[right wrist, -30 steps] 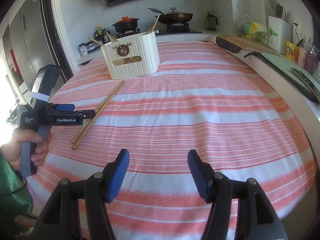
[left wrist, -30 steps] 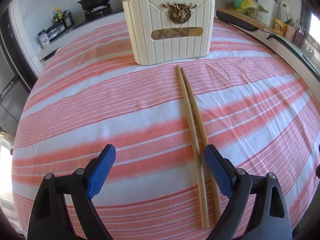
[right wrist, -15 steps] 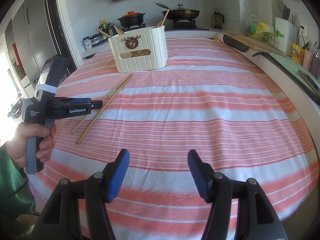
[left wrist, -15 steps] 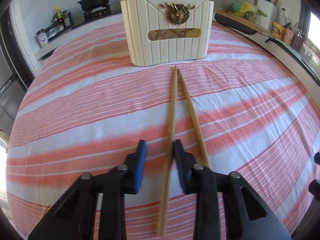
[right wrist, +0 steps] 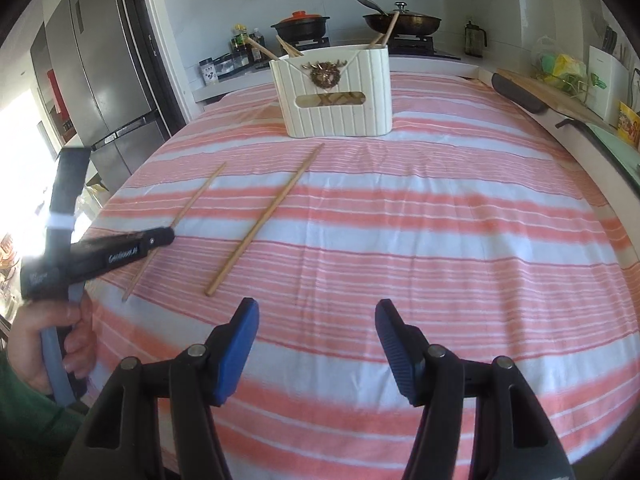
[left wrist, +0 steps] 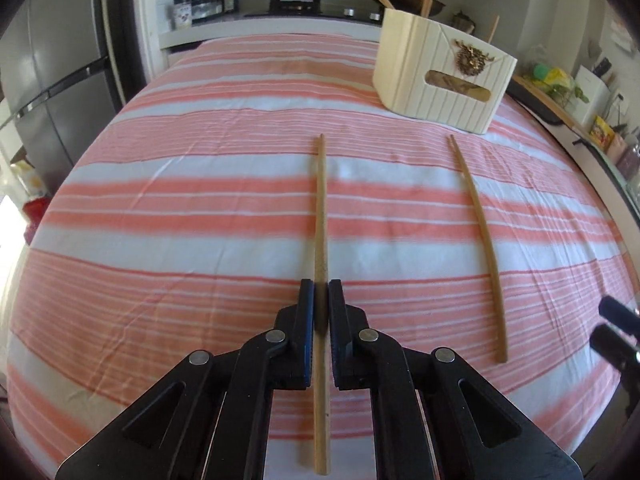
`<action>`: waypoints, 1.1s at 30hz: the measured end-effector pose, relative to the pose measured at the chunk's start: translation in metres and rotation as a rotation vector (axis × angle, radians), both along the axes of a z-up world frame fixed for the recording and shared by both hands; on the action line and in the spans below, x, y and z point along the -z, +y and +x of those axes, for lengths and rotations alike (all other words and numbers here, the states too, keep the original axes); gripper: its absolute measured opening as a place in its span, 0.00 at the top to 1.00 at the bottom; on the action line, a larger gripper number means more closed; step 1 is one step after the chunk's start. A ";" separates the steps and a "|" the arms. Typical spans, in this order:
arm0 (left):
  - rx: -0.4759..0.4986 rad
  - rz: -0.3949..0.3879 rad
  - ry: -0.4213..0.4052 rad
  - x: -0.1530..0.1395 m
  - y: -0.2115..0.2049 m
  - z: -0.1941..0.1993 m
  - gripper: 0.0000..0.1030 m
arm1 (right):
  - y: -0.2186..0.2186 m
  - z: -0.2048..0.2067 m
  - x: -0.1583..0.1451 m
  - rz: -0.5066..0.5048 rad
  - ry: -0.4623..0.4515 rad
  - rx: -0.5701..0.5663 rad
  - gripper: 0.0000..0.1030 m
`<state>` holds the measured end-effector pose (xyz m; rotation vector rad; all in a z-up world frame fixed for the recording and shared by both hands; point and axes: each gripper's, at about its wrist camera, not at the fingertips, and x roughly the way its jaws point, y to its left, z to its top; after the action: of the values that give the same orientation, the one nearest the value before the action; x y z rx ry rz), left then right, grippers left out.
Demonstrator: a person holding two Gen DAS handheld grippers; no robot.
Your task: Organize utensils
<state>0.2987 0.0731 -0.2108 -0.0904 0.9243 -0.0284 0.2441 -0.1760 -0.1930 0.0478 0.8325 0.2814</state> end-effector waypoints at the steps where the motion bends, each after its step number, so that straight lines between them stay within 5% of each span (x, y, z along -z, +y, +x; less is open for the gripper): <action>1: -0.010 0.002 0.002 0.000 0.006 -0.004 0.95 | 0.008 0.010 -0.001 0.005 0.010 -0.004 0.40; 9: -0.075 -0.063 0.002 0.002 0.040 -0.021 0.94 | 0.075 0.098 0.011 0.041 0.138 0.059 0.40; 13: -0.076 -0.043 -0.003 0.002 0.038 -0.024 0.94 | 0.108 0.110 0.026 -0.094 0.110 0.056 0.33; 16: -0.076 -0.040 0.004 0.002 0.036 -0.024 0.94 | 0.123 0.107 0.031 -0.219 0.068 -0.025 0.40; 17: -0.075 -0.043 0.007 0.002 0.036 -0.025 0.94 | 0.120 0.104 0.030 -0.236 0.045 -0.037 0.47; 19: -0.067 -0.058 0.020 0.001 0.033 -0.022 0.94 | 0.105 0.102 0.028 -0.251 0.030 -0.020 0.87; 25: -0.022 -0.099 0.046 0.000 0.006 -0.011 0.94 | 0.027 0.086 0.024 -0.209 0.063 0.060 0.94; 31: 0.021 -0.106 0.030 0.001 -0.038 -0.008 0.94 | -0.048 0.057 0.022 -0.289 0.072 0.152 0.93; 33: 0.024 -0.084 0.014 0.001 -0.048 -0.013 0.82 | -0.063 0.047 0.022 -0.298 0.082 0.146 0.93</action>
<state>0.2859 0.0246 -0.2114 -0.1576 0.9386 -0.0891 0.2910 -0.2386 -0.2153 -0.1586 0.9406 0.0164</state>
